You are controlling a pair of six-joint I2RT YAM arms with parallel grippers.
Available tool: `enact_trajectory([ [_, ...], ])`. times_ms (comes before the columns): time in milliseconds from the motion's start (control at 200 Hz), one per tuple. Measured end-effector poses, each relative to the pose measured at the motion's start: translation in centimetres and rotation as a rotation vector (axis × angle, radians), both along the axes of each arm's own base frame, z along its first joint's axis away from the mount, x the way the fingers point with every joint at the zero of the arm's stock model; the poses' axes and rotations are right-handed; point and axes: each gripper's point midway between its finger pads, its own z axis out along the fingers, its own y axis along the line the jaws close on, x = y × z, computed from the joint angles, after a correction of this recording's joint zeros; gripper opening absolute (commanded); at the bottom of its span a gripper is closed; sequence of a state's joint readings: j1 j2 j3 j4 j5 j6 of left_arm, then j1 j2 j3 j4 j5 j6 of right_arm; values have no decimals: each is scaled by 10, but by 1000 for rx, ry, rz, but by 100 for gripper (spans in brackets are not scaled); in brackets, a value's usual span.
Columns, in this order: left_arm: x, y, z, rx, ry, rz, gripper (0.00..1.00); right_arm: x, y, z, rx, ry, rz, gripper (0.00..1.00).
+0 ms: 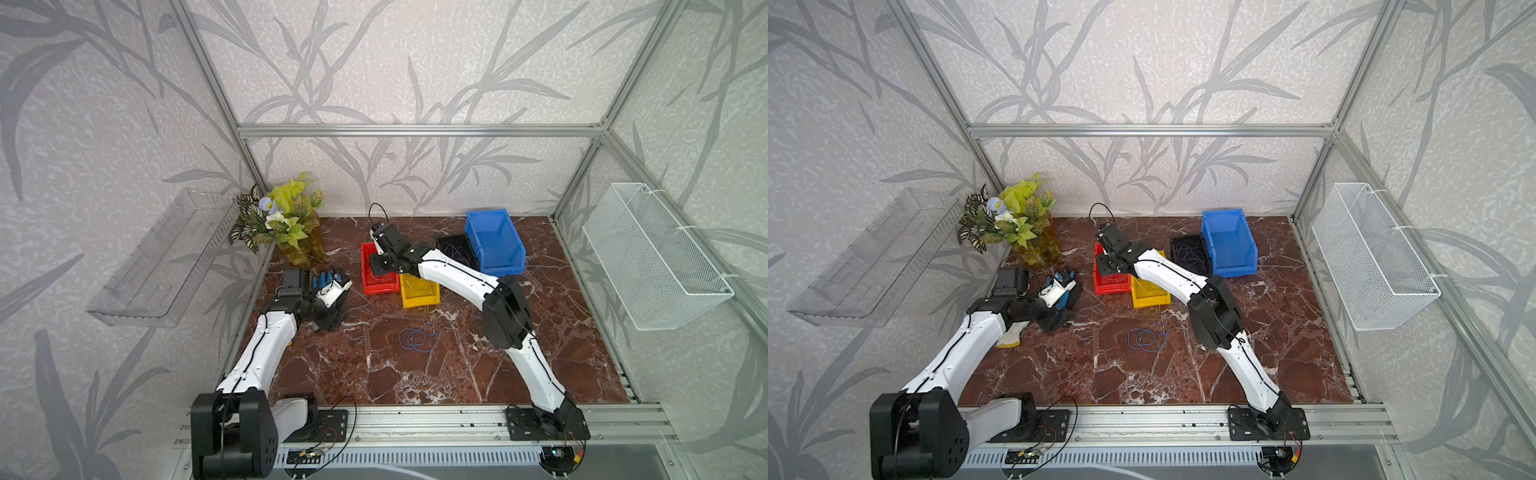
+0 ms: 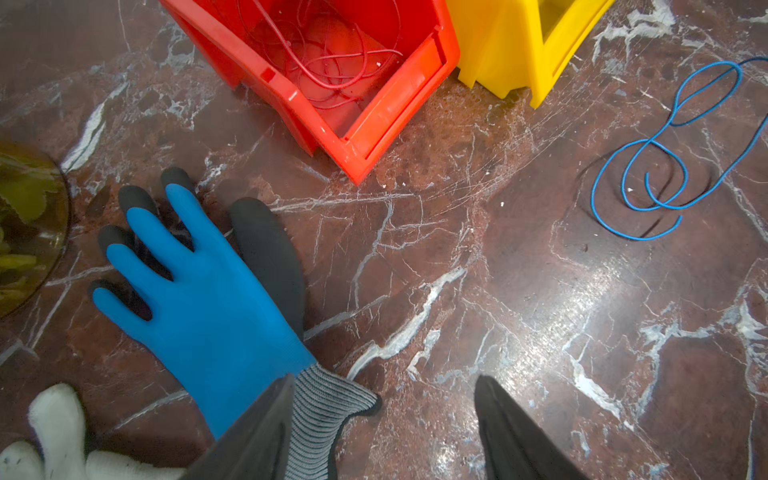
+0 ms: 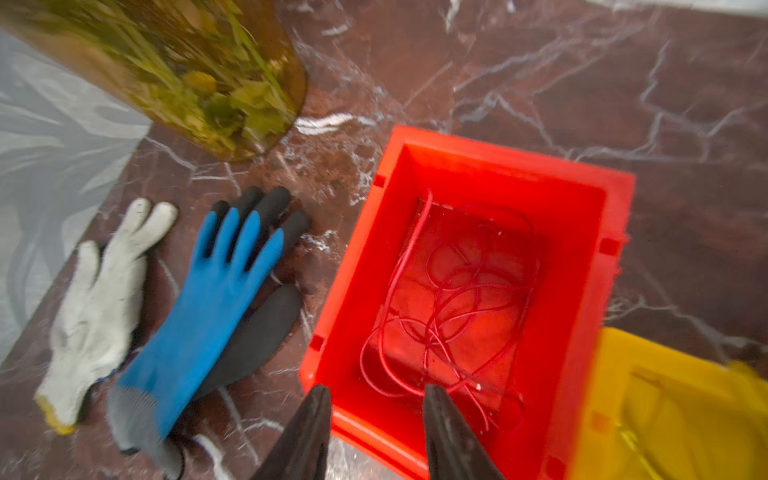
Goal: Untangle and sort cables by color
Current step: Place the cable in the bin.
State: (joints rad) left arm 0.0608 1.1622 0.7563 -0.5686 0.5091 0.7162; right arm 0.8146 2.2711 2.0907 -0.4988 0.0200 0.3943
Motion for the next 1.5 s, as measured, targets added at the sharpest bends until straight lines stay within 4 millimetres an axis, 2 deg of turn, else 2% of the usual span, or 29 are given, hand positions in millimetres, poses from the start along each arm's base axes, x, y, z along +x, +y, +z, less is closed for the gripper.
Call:
enact_trajectory([
  [145, -1, -5, 2, -19, -8, -27, 71, -13, -25, 65, 43, -85, -3, 47],
  [200, -1, -7, 3, -32, -11, -38, 71, -17, -40, 78, 50, -106, -16, 47],
  [265, -2, -11, 5, -46, -15, -54, 71, -15, -60, 82, 45, -110, -40, 46],
  [340, -3, -15, 6, -59, -17, -68, 71, -3, -83, 71, 24, -94, -84, 46],
  [475, -3, -19, 7, -70, -22, -84, 71, 27, -109, 25, -37, -26, -151, 46],
  [555, -2, -20, 8, -70, -30, -87, 71, 36, -114, -5, -78, 18, -169, 45],
  [645, -2, -20, 6, -70, -29, -87, 71, 38, -109, -35, -116, 57, -167, 42],
  [680, -3, -20, 5, -70, -27, -88, 71, 39, -108, -43, -130, 67, -170, 36],
  [740, -3, -20, 3, -70, -23, -87, 71, 42, -105, -52, -150, 70, -170, 15],
  [840, -4, -20, 2, -70, -21, -87, 71, 50, -101, -55, -178, 55, -183, 0],
  [1005, -3, -20, 2, -70, -22, -87, 71, 45, -108, -61, -226, 62, -195, 0],
  [1190, -3, -20, 1, -70, -20, -87, 71, 6, -130, -98, -298, 143, -187, 0],
  [1240, -3, -20, 1, -70, -19, -87, 71, 1, -133, -105, -309, 158, -186, 0],
  [1335, -3, -20, 0, -70, -22, -87, 71, -2, -131, -108, -307, 168, -183, 18],
  [1499, -5, -21, -4, -70, -17, -88, 71, 4, -120, -85, -261, 142, -171, 31],
])
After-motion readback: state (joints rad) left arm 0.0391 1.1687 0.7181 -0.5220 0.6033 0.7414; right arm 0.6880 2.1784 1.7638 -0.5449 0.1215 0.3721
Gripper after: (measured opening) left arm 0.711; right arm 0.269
